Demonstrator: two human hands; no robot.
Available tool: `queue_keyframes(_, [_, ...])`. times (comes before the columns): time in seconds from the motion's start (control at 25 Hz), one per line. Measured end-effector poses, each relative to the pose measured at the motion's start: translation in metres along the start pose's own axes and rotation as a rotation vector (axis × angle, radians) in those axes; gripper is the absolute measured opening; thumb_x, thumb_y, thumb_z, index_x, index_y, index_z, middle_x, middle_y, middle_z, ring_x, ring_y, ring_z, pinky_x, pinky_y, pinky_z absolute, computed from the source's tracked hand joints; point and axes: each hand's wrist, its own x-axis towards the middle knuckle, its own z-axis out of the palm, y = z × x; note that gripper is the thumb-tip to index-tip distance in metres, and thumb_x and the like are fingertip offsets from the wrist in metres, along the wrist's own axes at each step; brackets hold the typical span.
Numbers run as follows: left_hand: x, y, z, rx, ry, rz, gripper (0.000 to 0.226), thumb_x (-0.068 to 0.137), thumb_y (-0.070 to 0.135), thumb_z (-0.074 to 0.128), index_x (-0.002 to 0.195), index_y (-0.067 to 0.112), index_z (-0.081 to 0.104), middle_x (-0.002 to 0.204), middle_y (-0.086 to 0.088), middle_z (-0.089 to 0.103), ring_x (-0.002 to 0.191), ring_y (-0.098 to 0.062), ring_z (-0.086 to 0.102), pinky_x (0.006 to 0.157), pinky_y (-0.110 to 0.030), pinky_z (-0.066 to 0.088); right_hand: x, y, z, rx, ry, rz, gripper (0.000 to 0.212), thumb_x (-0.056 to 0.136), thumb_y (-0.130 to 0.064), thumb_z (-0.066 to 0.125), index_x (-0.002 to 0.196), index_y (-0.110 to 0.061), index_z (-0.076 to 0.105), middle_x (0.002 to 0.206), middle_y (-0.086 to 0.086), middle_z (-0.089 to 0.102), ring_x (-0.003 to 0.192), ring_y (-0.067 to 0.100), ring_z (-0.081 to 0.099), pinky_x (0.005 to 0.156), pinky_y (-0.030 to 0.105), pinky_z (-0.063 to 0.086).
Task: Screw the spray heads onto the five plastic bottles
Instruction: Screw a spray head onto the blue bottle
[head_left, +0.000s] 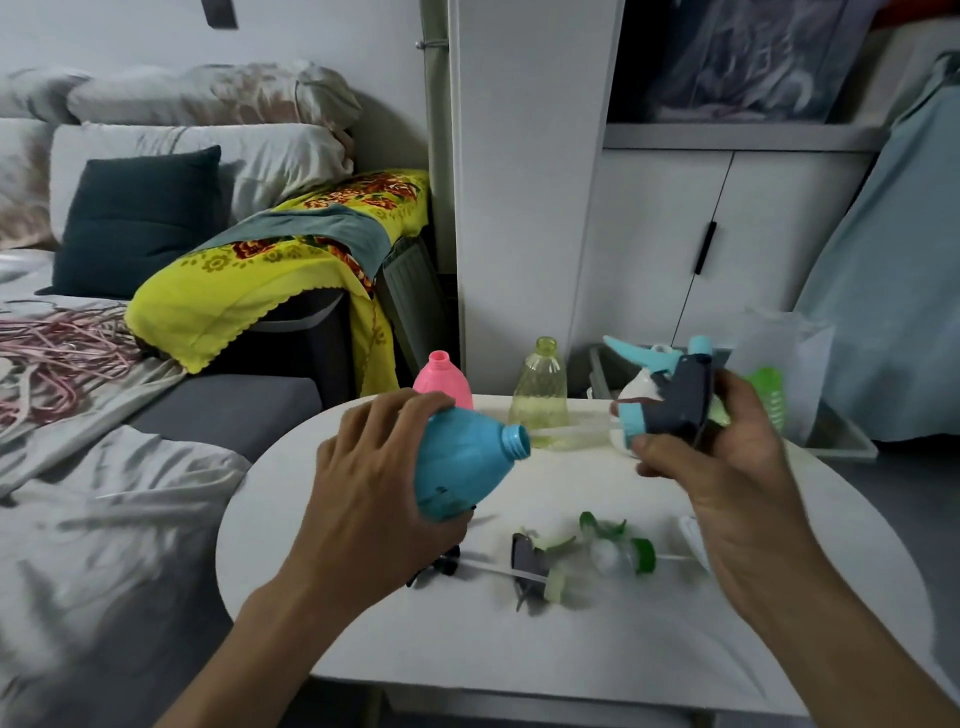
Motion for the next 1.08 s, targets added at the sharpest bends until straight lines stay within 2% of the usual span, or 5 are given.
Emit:
queue_keyframes(0.36, [-0.002,0.013,-0.004,-0.008,-0.025,0.094,0.087,0.049,0.037,0.087,0.128,0.022,0.053,0.128,0.001,0.057,0.115,-0.023,0.046,0.085,-0.037,0.040,-0.019,0.015,0.022,0.074,-0.334,0.050,0.096,0.062,-0.016,0.084,0.134,-0.061,0.038,0.124,0.014,0.066,0.104,0.023,0.070,0.075,0.027,0.057])
queue_keyframes(0.52, [-0.001,0.011,-0.014,0.013,-0.040,0.123,0.085,0.049,0.040,0.084,0.127,0.024,0.052,0.126,0.003,0.057,0.114,-0.023,0.047,0.082,-0.035,0.037,-0.021,0.010,0.019,-0.544,-0.271,-0.244,0.115,0.066,-0.061,0.078,0.148,-0.055,-0.002,0.161,-0.016,0.021,0.141,0.011,0.035,0.111,0.031,0.038])
queue_keyframes(0.64, [-0.003,0.012,-0.019,-0.010,-0.089,0.125,0.085,0.049,0.044,0.080,0.127,0.029,0.048,0.125,0.008,0.055,0.113,-0.022,0.048,0.082,-0.038,0.042,-0.017,0.002,0.015,-0.990,-0.217,-0.647,0.113,0.077,-0.068,0.059,0.155,-0.023,-0.010,0.165,0.002,-0.001,0.151,0.023,0.006,0.119,0.045,0.015])
queue_keyframes(0.88, [-0.007,0.012,-0.016,-0.128,-0.162,0.053,0.082,0.051,0.049,0.076,0.126,0.038,0.043,0.122,0.018,0.052,0.109,-0.015,0.046,0.082,-0.037,0.042,-0.025,0.001,0.022,-0.862,-0.146,-0.616,0.071,0.094,-0.044,0.050,0.154,-0.019,0.020,0.144,-0.004,0.039,0.130,0.000,0.034,0.109,0.016,0.026])
queue_keyframes(1.08, [-0.008,0.002,-0.014,-0.026,-0.158,0.060,0.086,0.049,0.044,0.081,0.127,0.035,0.047,0.124,0.014,0.053,0.113,-0.019,0.047,0.081,-0.037,0.039,-0.034,0.000,0.035,-0.513,-0.051,-0.406,0.050,0.083,-0.031,0.073,0.122,-0.035,0.043,0.084,-0.007,0.073,0.077,0.006,0.068,0.066,0.014,0.053])
